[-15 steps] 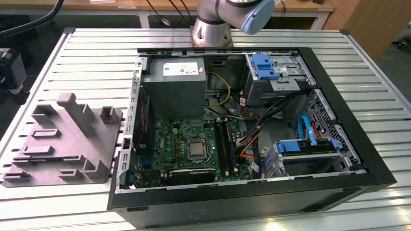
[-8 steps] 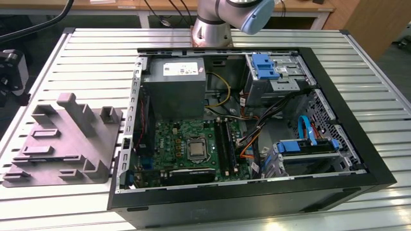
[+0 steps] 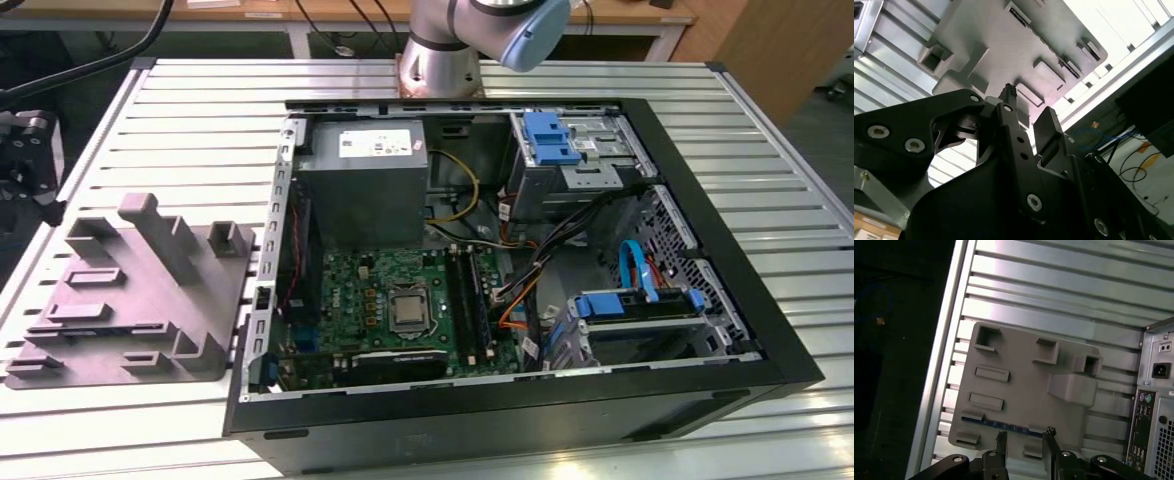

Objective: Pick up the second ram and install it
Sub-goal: 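Pick up the second ram and move it above second insertion slot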

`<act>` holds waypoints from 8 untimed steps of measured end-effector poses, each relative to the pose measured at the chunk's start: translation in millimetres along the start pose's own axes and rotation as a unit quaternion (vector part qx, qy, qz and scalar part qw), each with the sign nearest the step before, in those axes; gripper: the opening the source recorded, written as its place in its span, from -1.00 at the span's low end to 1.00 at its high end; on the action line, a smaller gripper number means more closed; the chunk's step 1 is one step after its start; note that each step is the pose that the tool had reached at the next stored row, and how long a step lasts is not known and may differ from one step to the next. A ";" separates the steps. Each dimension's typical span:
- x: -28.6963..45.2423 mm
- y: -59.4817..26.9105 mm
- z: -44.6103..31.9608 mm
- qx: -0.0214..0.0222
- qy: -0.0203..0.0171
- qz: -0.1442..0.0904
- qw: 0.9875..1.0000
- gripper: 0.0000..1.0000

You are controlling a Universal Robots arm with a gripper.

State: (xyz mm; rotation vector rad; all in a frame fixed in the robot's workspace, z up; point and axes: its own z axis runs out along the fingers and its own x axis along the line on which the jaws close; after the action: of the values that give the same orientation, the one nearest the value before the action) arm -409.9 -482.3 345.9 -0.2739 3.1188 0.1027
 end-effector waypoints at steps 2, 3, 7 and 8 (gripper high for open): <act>0.0 -0.2 2.5 0.000 0.002 -0.017 1.000 -0.18; 0.0 -0.2 3.6 -0.001 0.003 -0.025 1.000 -0.18; 0.1 -0.5 8.3 -0.002 0.008 -0.057 0.998 -0.18; 0.1 -0.6 9.6 -0.002 0.009 -0.065 0.998 -0.18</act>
State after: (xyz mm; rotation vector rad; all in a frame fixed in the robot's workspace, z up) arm -409.8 -482.3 336.3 -0.4798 3.1069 0.1051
